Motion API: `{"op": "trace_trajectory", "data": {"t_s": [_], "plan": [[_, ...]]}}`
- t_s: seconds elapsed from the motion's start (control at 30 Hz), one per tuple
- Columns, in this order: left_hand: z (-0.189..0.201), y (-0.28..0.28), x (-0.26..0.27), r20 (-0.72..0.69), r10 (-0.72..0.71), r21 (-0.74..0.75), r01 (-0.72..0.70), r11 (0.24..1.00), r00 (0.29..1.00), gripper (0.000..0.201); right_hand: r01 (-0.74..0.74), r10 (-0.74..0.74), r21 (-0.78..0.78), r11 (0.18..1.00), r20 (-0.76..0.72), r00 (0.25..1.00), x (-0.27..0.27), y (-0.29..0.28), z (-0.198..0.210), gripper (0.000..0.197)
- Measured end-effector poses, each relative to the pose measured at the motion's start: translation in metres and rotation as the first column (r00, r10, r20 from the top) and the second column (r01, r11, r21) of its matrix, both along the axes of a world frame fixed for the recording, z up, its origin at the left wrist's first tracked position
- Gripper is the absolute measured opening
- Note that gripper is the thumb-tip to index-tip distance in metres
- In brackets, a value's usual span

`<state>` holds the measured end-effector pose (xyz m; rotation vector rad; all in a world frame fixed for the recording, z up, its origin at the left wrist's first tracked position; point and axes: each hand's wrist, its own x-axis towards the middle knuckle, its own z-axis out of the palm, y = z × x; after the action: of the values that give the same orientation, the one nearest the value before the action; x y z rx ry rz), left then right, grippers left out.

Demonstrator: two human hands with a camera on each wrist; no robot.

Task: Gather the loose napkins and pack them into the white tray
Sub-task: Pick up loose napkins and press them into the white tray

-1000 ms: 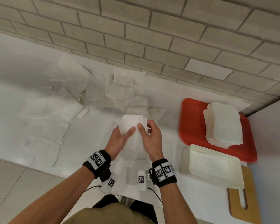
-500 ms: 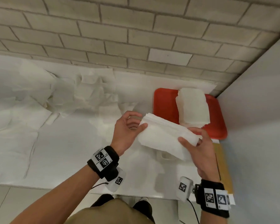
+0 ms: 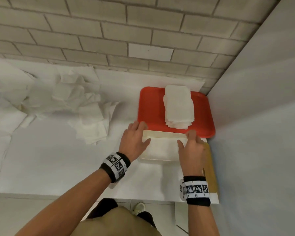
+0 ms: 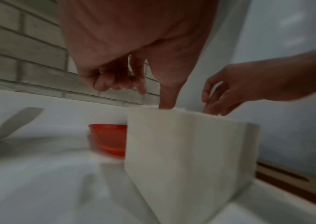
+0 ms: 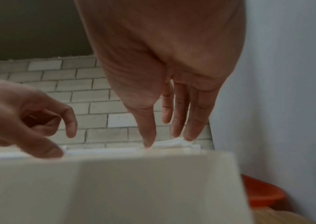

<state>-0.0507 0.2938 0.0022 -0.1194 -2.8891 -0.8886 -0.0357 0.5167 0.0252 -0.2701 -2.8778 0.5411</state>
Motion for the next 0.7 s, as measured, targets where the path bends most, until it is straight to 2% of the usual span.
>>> {"op": "trace_trajectory", "data": {"t_s": [0.07,0.13,0.2,0.27,0.37,0.43,0.47,0.53,0.57,0.63,0.7], "plan": [[0.004,-0.029,-0.014,-0.067,0.11,0.054,-0.106,0.993,0.992,0.03,-0.056,0.047,-0.095,0.994,-0.094,0.994,0.002,-0.017,0.008,0.032],[0.004,-0.071,-0.035,-0.067,0.24,0.054,-0.236,0.97,0.969,0.025,-0.142,0.114,-0.211,0.967,-0.138,0.984,0.003,-0.042,0.019,0.023],[0.002,-0.116,-0.055,-0.003,0.352,0.009,-0.352,0.936,0.936,0.033,-0.22,0.177,-0.324,0.92,-0.157,0.972,0.001,-0.074,0.027,0.016],[-0.004,-0.155,-0.068,0.126,0.388,-0.087,-0.38,0.921,0.913,0.054,-0.284,0.243,-0.435,0.854,-0.149,0.959,-0.006,-0.115,0.027,0.013],[-0.026,-0.199,-0.067,0.356,0.268,-0.201,-0.207,0.957,0.895,0.089,-0.301,0.342,-0.539,0.787,-0.025,0.939,-0.027,-0.178,0.003,0.012],[-0.04,-0.215,-0.056,0.392,0.188,-0.173,-0.128,0.977,0.9,0.102,-0.252,0.383,-0.539,0.803,0.145,0.912,-0.041,-0.215,-0.023,0.022],[-0.045,-0.22,-0.049,0.373,0.162,-0.133,-0.12,0.984,0.914,0.105,-0.218,0.388,-0.526,0.822,0.238,0.89,-0.045,-0.231,-0.036,0.034],[-0.05,-0.228,-0.033,0.336,0.098,-0.041,-0.089,0.995,0.937,0.1,-0.2,0.391,-0.448,0.871,0.389,0.834,-0.048,-0.256,-0.061,0.061],[-0.051,-0.233,-0.027,0.338,0.056,-0.005,-0.057,0.998,0.939,0.095,-0.23,0.39,-0.381,0.896,0.423,0.818,-0.047,-0.265,-0.072,0.067],[-0.055,-0.248,-0.015,0.364,-0.04,0.051,0.023,0.998,0.93,0.086,-0.28,0.384,-0.289,0.915,0.418,0.823,-0.044,-0.276,-0.09,0.056],[-0.061,-0.264,-0.005,0.366,-0.107,0.053,0.094,0.994,0.924,0.079,-0.248,0.369,-0.32,0.914,0.404,0.837,-0.045,-0.276,-0.102,0.039]]}}
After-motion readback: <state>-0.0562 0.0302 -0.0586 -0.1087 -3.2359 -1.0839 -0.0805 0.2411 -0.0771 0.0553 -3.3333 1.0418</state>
